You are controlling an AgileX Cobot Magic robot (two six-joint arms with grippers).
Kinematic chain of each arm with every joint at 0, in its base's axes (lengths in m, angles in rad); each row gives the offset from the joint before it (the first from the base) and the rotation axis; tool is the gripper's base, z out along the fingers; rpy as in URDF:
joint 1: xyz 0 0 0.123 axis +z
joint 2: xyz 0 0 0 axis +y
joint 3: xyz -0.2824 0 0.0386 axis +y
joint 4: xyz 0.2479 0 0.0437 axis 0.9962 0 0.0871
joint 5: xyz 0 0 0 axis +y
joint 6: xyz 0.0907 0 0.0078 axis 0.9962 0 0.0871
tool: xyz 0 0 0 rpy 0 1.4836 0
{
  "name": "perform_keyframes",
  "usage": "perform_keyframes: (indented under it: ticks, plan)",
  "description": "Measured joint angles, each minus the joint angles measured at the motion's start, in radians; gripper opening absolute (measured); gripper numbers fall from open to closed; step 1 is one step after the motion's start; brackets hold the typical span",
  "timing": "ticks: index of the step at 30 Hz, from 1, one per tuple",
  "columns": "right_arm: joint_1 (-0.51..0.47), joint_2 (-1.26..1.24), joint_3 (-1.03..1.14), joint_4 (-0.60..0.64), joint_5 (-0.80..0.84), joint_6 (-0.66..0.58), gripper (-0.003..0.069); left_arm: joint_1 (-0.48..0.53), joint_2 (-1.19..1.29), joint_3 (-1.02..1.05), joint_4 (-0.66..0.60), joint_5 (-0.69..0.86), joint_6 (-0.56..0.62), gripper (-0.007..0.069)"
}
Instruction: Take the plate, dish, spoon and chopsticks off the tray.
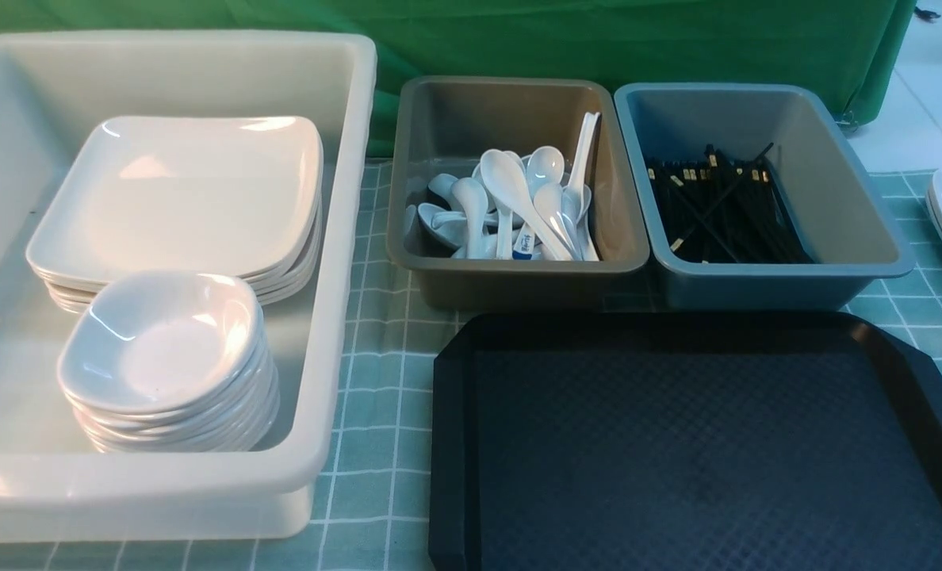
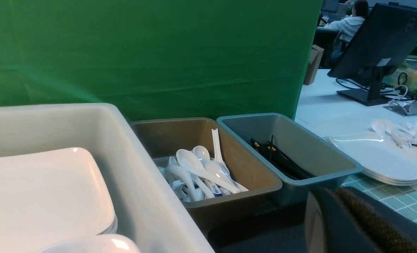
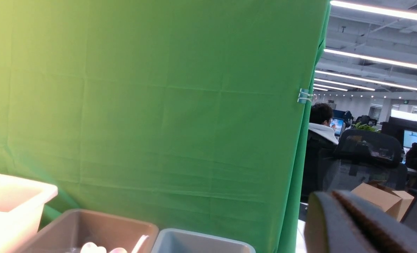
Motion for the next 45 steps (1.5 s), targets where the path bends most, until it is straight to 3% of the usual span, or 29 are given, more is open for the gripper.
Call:
perform_keyframes:
  ticks: [11, 19, 23, 25, 33, 45]
  plan:
    - [0.000, 0.000, 0.000, 0.000, 0.000, 0.000, 0.0076, 0.000, -0.001, 0.006, -0.003, 0.033, 0.001, 0.0008]
    - [0.000, 0.000, 0.000, 0.000, 0.000, 0.000, 0.0087, 0.000, -0.002, 0.037, 0.074, -0.023, 0.017, 0.0010]
    - [0.000, 0.000, 0.000, 0.000, 0.000, 0.000, 0.0095, 0.033, -0.043, 0.165, 0.278, -0.153, -0.115, 0.0010]
    - [0.000, 0.000, 0.000, 0.000, 0.000, 0.000, 0.0102, 0.099, -0.118, 0.323, 0.372, -0.249, -0.225, 0.0011]
    - [0.000, 0.000, 0.000, 0.000, 0.000, 0.000, 0.0124, 0.225, -0.283, 0.658, 0.407, -0.335, -0.254, 0.0011]
    - [0.000, 0.000, 0.000, 0.000, 0.000, 0.000, 0.0143, 0.218, -0.286, 0.665, 0.414, -0.315, -0.256, 0.0013]
